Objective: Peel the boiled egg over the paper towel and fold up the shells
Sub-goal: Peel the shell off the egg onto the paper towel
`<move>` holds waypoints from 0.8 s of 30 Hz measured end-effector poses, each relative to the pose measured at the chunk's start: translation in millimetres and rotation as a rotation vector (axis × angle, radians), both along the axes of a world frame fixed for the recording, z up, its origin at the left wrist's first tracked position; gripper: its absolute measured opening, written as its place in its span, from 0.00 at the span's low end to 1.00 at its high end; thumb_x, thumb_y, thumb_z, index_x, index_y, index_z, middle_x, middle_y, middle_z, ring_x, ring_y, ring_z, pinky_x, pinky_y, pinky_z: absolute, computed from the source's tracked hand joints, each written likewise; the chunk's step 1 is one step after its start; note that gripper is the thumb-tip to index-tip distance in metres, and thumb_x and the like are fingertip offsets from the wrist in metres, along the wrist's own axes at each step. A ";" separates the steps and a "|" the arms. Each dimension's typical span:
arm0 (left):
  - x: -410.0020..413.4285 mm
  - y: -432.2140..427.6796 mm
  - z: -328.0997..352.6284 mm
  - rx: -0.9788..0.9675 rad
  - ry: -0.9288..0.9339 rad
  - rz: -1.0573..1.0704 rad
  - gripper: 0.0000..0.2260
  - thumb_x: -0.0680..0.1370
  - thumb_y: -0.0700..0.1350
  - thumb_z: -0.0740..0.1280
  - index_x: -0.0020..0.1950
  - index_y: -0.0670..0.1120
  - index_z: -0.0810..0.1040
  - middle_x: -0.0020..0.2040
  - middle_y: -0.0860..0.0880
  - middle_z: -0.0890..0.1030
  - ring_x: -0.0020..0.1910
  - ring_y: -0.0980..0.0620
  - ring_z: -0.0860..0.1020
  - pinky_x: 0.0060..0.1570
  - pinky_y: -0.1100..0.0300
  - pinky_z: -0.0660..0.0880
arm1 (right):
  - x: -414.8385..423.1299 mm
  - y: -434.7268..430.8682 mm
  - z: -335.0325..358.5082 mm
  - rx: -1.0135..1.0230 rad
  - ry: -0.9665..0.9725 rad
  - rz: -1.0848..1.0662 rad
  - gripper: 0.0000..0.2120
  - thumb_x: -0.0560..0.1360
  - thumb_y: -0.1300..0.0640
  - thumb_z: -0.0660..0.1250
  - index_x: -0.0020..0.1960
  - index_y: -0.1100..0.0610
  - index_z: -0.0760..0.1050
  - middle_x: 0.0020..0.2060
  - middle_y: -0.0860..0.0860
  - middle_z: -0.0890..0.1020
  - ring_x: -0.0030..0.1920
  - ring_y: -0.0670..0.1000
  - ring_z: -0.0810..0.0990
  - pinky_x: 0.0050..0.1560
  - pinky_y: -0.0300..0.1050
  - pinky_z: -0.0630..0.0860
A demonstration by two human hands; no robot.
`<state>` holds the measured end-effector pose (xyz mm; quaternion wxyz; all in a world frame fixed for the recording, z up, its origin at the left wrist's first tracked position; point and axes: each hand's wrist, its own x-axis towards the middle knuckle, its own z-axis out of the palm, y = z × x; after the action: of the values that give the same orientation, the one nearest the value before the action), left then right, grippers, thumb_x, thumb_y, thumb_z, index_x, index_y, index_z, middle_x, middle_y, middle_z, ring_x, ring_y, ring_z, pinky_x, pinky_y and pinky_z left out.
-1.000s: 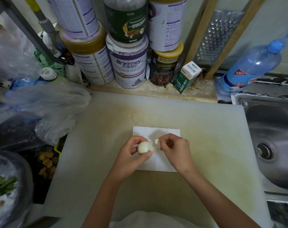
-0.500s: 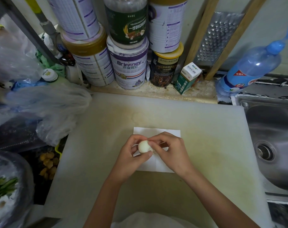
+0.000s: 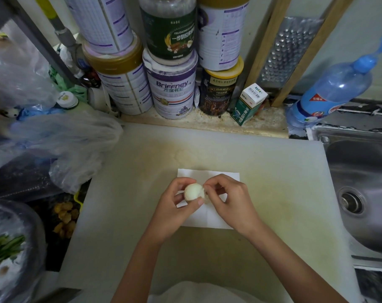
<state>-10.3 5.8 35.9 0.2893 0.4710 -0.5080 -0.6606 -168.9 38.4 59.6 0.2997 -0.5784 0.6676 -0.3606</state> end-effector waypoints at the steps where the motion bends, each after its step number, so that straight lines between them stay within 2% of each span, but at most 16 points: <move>1: 0.0 -0.4 0.5 0.011 0.005 0.001 0.15 0.71 0.42 0.74 0.53 0.56 0.77 0.52 0.56 0.81 0.51 0.57 0.81 0.48 0.66 0.76 | -1.3 -0.2 0.4 -0.004 -0.010 0.012 0.05 0.76 0.64 0.64 0.46 0.60 0.79 0.41 0.50 0.82 0.41 0.47 0.81 0.44 0.42 0.78; 4: -0.4 -1.0 2.4 0.052 0.033 -0.002 0.16 0.69 0.45 0.74 0.55 0.56 0.77 0.53 0.53 0.81 0.53 0.52 0.81 0.54 0.53 0.79 | -4.3 -1.5 3.7 -0.004 -0.022 0.062 0.10 0.76 0.65 0.63 0.55 0.58 0.79 0.46 0.50 0.82 0.46 0.47 0.81 0.47 0.40 0.78; 6: -0.2 -1.1 3.4 0.060 0.064 -0.010 0.17 0.68 0.47 0.74 0.56 0.54 0.78 0.54 0.50 0.81 0.55 0.48 0.80 0.55 0.47 0.78 | -4.7 -2.1 5.7 -0.005 -0.034 0.116 0.13 0.75 0.66 0.63 0.56 0.56 0.79 0.45 0.50 0.81 0.46 0.47 0.80 0.47 0.37 0.77; 8: 0.1 -1.0 4.2 0.070 0.087 -0.013 0.19 0.67 0.50 0.75 0.57 0.53 0.78 0.54 0.49 0.82 0.54 0.48 0.80 0.52 0.47 0.79 | -4.6 -2.3 7.3 -0.010 -0.023 0.140 0.13 0.74 0.65 0.66 0.55 0.54 0.80 0.44 0.51 0.80 0.44 0.46 0.79 0.45 0.37 0.77; 11: 1.2 -1.6 3.9 0.098 0.105 -0.009 0.20 0.67 0.51 0.75 0.57 0.54 0.78 0.53 0.50 0.82 0.52 0.49 0.81 0.48 0.52 0.80 | -5.8 -2.7 8.0 -0.061 0.026 0.105 0.07 0.73 0.64 0.68 0.50 0.58 0.81 0.42 0.51 0.80 0.41 0.47 0.79 0.44 0.39 0.77; 15: 2.7 -2.7 1.9 0.107 0.056 -0.044 0.22 0.65 0.50 0.76 0.59 0.57 0.77 0.55 0.50 0.81 0.54 0.49 0.81 0.53 0.48 0.79 | -6.7 -3.4 9.2 -0.077 0.072 0.072 0.04 0.73 0.65 0.68 0.45 0.59 0.81 0.39 0.51 0.79 0.37 0.47 0.77 0.40 0.41 0.76; 19: 1.7 -3.8 2.3 0.085 0.006 -0.063 0.24 0.65 0.48 0.77 0.59 0.60 0.76 0.56 0.53 0.82 0.55 0.52 0.81 0.57 0.48 0.78 | -7.2 -1.8 11.4 -0.046 0.049 0.069 0.03 0.74 0.65 0.67 0.44 0.59 0.79 0.38 0.50 0.79 0.37 0.48 0.76 0.40 0.42 0.75; 24: -0.8 -4.1 2.5 0.109 0.017 -0.043 0.23 0.65 0.48 0.76 0.58 0.60 0.77 0.56 0.51 0.82 0.54 0.50 0.81 0.50 0.50 0.81 | -9.1 0.0 14.6 0.013 -0.043 0.034 0.04 0.74 0.65 0.67 0.42 0.59 0.78 0.37 0.45 0.78 0.39 0.46 0.76 0.39 0.36 0.74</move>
<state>-11.1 1.8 38.4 0.2534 0.4694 -0.4786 -0.6975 -178.0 38.5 74.2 0.3238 -0.5797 0.6535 -0.3634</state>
